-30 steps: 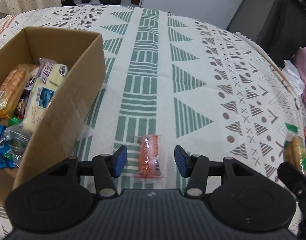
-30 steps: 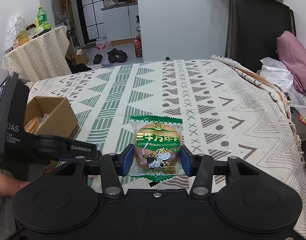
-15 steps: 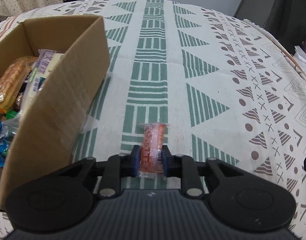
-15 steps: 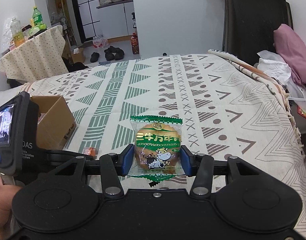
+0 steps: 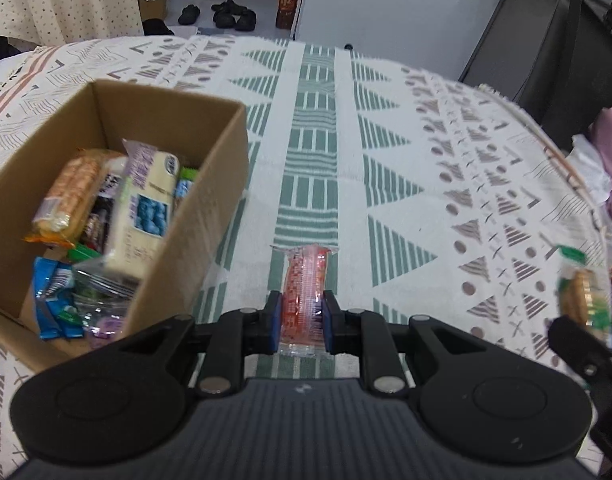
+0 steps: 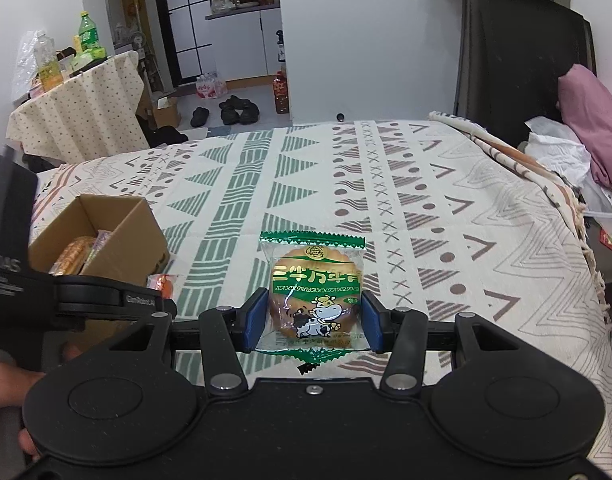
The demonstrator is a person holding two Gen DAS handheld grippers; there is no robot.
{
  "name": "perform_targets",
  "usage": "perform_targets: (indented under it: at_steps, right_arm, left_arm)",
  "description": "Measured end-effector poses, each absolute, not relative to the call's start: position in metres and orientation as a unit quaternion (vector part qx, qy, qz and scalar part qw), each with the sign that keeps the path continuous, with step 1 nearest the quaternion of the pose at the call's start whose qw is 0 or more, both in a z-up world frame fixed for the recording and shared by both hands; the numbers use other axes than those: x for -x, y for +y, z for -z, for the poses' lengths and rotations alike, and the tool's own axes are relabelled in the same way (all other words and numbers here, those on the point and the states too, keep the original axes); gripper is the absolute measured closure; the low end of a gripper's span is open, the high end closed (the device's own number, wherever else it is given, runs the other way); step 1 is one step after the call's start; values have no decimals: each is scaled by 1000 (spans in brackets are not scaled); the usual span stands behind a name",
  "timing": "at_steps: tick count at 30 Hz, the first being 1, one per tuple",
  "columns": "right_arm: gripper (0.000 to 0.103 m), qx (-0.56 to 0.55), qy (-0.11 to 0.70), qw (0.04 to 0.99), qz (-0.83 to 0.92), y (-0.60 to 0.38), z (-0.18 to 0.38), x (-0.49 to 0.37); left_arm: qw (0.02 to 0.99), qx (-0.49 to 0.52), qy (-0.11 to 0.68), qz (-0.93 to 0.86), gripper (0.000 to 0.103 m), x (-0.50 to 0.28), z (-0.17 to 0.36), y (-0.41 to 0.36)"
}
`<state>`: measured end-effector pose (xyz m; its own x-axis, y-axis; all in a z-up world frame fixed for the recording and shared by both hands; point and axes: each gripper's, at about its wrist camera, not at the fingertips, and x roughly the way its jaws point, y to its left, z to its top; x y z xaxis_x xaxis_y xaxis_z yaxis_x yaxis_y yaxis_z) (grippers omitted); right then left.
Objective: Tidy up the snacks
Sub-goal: 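Carry both snacks over the cardboard box and open both tools to drop them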
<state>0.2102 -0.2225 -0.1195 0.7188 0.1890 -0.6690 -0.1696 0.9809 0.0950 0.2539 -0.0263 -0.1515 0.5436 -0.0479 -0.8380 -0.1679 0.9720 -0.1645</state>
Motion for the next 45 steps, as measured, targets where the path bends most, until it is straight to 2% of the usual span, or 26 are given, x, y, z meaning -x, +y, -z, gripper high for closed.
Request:
perform_targets:
  at_steps: [19,30,39,45]
  right_arm:
    - [55,-5,335,929,-158,-159,83,-217]
    - [55,-5,326,923,-202,-114,73,-217]
    - [55,1,334,914,-231,-78,75,-221]
    - [55,1,340,908,-245,-58,82,-226]
  left_arm:
    - [903,187,383,-49,84,-222,73,43]
    - [893,235,368,-108,84,-204,67,109]
    - [878,250,382,-143,84,-206,74,133]
    - [874,257,379,-163,77,-205,76,142]
